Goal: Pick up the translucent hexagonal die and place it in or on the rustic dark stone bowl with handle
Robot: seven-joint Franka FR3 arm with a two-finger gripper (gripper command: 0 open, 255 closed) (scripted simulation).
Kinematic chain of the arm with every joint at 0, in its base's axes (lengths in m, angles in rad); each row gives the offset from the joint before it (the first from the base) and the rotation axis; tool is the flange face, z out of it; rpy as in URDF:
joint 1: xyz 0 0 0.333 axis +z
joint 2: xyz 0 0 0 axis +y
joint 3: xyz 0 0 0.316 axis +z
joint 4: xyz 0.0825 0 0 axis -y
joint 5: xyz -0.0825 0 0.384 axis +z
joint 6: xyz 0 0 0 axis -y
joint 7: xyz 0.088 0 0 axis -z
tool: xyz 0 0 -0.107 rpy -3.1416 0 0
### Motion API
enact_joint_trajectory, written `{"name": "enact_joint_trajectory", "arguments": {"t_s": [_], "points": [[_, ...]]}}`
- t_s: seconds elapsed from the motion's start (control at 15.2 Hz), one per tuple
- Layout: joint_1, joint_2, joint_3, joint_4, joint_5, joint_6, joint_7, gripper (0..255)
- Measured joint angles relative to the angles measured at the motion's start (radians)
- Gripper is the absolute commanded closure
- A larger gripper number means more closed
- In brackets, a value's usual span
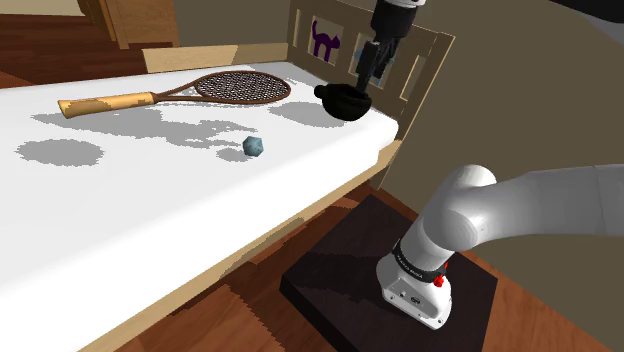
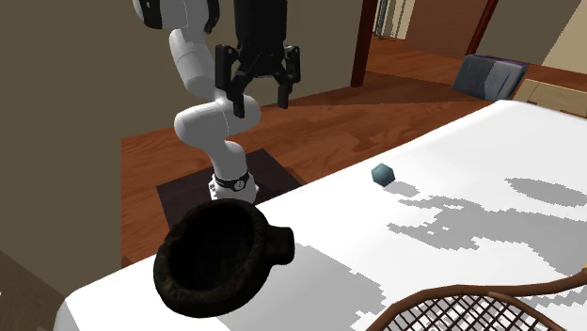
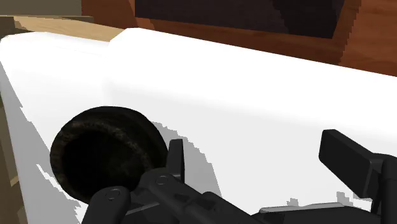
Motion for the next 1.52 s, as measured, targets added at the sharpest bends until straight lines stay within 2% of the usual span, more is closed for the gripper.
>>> {"name": "enact_joint_trajectory", "arguments": {"t_s": [0.13, 0.66, 1.06, 1.52], "points": [[0.002, 0.007, 0.006, -0.001, 0.006, 0.004, 0.007, 0], [0.038, 0.187, 0.112, 0.022, 0.094, 0.121, 0.13, 0], [0.06, 0.362, 0.193, 0.08, 0.141, 0.215, 0.223, 0], [0.083, 0.581, 0.277, 0.197, 0.157, 0.292, 0.326, 0]]}}
